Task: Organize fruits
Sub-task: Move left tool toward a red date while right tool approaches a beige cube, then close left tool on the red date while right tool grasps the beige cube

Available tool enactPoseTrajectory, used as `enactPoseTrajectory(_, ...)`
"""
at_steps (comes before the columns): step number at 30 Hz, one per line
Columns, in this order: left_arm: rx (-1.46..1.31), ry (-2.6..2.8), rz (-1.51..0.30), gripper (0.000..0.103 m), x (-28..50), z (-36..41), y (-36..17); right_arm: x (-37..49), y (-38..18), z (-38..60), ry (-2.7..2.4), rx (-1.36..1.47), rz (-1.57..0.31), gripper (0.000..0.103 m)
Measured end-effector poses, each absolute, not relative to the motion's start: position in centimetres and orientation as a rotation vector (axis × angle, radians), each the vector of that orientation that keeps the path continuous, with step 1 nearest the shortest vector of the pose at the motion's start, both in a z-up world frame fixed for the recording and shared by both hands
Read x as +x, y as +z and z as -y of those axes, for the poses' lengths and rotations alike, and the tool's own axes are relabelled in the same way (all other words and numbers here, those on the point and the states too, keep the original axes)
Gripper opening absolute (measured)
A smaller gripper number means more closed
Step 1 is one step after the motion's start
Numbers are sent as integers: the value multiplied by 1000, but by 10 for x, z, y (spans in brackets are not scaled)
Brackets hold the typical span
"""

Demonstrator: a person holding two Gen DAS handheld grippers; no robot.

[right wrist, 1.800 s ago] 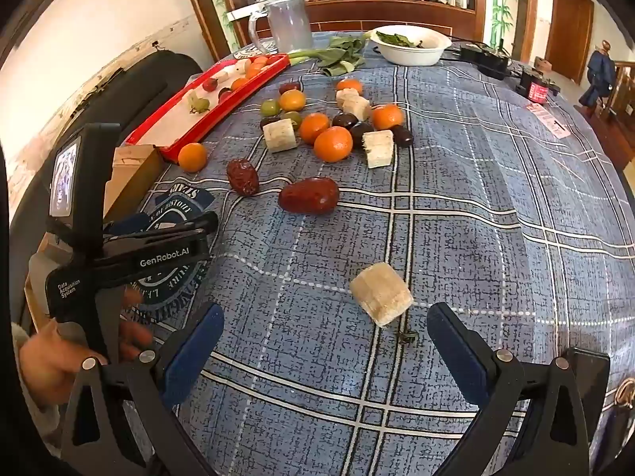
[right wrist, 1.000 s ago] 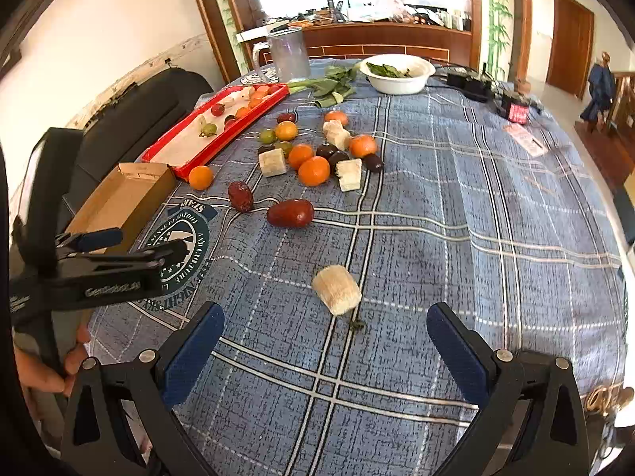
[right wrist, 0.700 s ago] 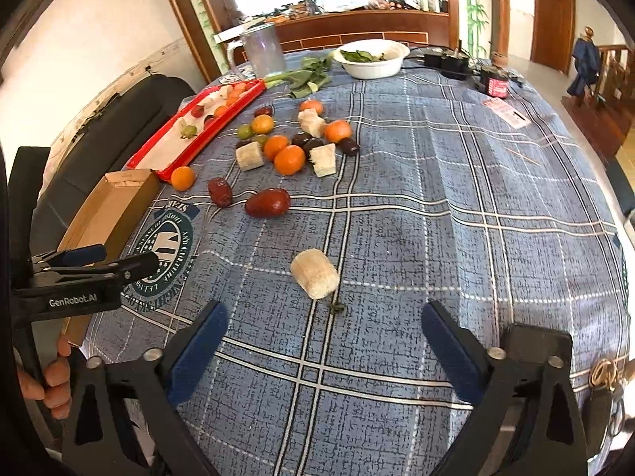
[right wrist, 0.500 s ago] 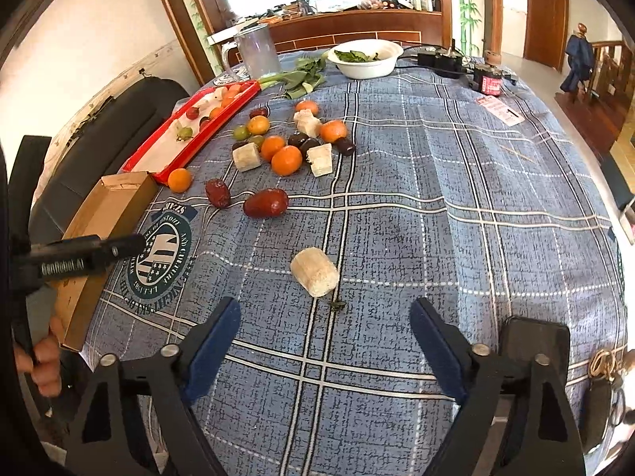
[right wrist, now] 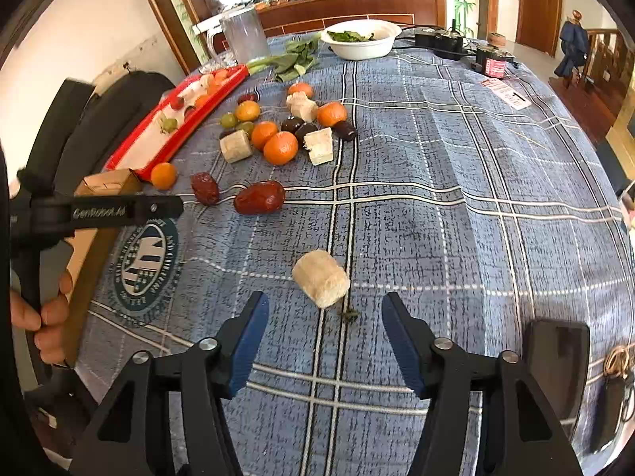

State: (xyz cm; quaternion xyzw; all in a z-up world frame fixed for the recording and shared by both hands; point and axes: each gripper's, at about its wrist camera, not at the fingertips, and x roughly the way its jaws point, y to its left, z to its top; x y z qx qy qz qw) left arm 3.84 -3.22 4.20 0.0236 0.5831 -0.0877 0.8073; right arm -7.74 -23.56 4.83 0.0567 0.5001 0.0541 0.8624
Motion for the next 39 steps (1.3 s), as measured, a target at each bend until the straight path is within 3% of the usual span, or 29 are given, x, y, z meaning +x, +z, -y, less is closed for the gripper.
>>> enactPoseTrajectory(7, 58, -214, -1260, 74, 57, 41, 32, -62, 36, 230, 125, 71, -1082, 60)
enactPoseTrajectory(16, 51, -231, -1296, 62, 70, 47, 19, -43, 19, 223, 134, 42, -1136, 38)
enactPoseTrajectory(19, 81, -225, -1283, 51, 70, 48, 20, -42, 16, 220, 144, 43, -1143, 34)
enactPoseTrajectory(21, 98, -214, -1274, 31, 71, 47, 20, -41, 15, 218, 152, 41, -1145, 32)
enactPoseTrajectory(23, 98, -216, -1275, 20, 73, 45, 20, -41, 16, 217, 147, 31, -1144, 32)
enactPoseTrajectory(25, 83, -226, -1282, 17, 76, 43, 21, -41, 16, 217, 148, 45, -1147, 32)
enactPoseTrajectory(32, 17, -300, -1234, 19, 65, 24, 42, -43, 22, 215, 147, 69, -1138, 32)
enactPoseTrajectory(34, 42, -312, -1205, 35, 64, 26, 51, -43, 23, 215, 143, 77, -1136, 32)
enactPoseTrajectory(35, 68, -300, -1197, 53, 66, 29, 52, -43, 22, 215, 142, 80, -1137, 32)
enactPoseTrajectory(36, 89, -290, -1189, 59, 68, 31, 54, -43, 22, 215, 140, 82, -1138, 32)
enactPoseTrajectory(39, 122, -276, -1195, 59, 79, 35, 51, -44, 23, 215, 137, 84, -1135, 32)
